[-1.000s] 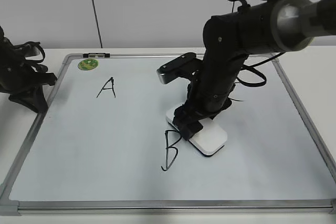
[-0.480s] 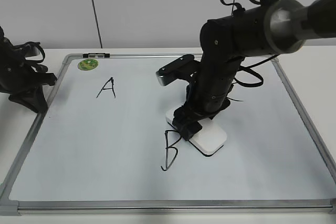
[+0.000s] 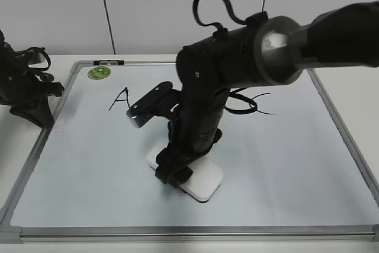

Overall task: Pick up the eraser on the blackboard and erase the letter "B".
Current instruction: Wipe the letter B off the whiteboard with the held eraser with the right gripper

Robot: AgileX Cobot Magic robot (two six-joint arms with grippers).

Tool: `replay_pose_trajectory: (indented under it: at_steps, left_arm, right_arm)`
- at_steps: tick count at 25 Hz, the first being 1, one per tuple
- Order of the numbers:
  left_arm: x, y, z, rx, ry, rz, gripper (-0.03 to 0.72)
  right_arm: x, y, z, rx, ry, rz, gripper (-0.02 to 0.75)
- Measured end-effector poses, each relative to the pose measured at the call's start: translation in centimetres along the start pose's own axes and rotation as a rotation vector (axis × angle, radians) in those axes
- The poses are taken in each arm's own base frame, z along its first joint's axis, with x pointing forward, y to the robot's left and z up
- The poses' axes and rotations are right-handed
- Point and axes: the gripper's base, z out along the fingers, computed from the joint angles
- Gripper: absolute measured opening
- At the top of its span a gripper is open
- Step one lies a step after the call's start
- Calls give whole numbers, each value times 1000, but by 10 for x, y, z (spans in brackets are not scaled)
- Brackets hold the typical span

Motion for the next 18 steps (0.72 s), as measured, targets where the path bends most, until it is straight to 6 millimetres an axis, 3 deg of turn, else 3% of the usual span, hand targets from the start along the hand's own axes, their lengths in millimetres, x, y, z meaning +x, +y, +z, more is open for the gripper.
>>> replay_pose_trajectory:
  at_steps: [8,18]
  left_arm:
    - [0,0,0,5,-1,-2,43]
    - [0,0,0,5,-1,-2,44]
  right_arm:
    - [-11,66,2,-6,-2,-191,548]
    - [-11,65,2,9,-5,-176,548]
